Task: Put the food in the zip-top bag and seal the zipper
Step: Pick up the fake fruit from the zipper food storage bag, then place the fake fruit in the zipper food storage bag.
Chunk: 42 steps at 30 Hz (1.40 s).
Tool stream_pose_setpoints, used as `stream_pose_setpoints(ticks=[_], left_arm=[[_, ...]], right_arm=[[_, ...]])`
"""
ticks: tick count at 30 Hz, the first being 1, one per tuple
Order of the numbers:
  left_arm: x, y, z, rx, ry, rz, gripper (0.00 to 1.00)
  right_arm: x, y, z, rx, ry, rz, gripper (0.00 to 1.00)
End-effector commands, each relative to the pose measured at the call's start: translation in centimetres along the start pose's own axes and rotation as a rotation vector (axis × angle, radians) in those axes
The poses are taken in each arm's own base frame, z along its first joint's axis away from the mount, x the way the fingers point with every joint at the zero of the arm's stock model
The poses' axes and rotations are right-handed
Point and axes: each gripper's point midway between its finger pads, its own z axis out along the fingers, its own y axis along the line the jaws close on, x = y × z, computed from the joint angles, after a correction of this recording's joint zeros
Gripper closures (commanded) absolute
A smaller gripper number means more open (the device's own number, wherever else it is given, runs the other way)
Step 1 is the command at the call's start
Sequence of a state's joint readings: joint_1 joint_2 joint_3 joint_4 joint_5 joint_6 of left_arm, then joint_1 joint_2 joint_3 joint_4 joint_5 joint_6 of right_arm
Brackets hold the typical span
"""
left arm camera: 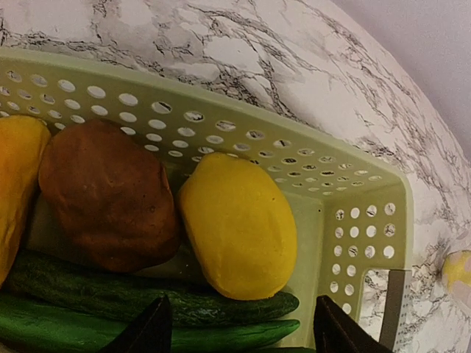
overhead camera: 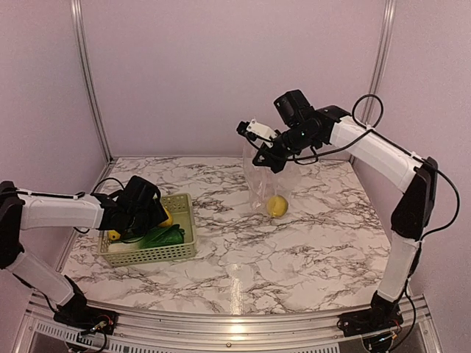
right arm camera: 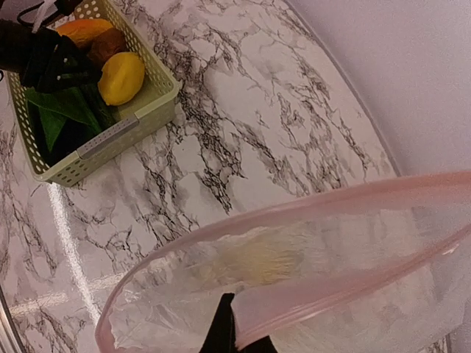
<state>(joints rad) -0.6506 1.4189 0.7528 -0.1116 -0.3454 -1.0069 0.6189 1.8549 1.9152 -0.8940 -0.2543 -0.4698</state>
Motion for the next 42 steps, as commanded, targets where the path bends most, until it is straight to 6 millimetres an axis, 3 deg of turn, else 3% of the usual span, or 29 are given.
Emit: stream_pose_setpoints(ticks=[1,3,6,14,22,25,32,37,42], left_arm=[[-0.2,-1.4,2.0,0.026,0.042,-0.005,0.33],[-0.1,-1.4,2.9,0.007,0.059,0.001,0.33],[0.1,-1.4,4.1,-0.016,0.076,0.008,0.33],[-0.2,-1.5,6.1,-0.055,0.06,0.008,0.39],[-1.0,-1.7,5.6,-0.054,0.033,0.029,0.61],[-1.4,-2.2,4.2,-0.03,0.026,0.058,0.66],[-4.8,-4.4,-2.6,0.104,-0.098,0.118,0.7],[-5.9,-10.5,-8.1,0.426,-0.148,0.163,0.73],[-4.7,-17.0,-13.3,0.718,-0.175,0.237,0.76]], right_arm=[[1.9,7.1,3.9,-0.148,0.145,-0.169,1.0],[4.1,9.6,4.8,-0.195,0.217,-0.2,1.0],[5.6,10.3,4.7,-0.195,0.245,-0.192,1.0],[5.9,9.5,2.2,-0.107,0.22,-0.19,1.0],[6.3,8.3,1.5,-0.047,0.232,-0.182,1.0],[5.9,7.4,1.1,-0.023,0.222,-0.172,1.0],[4.3,5.6,0.5,0.009,0.181,-0.15,1.0],[2.9,5.5,1.0,-0.015,0.157,-0.121,1.0],[1.4,5.6,2.2,-0.054,0.134,-0.065,1.0]])
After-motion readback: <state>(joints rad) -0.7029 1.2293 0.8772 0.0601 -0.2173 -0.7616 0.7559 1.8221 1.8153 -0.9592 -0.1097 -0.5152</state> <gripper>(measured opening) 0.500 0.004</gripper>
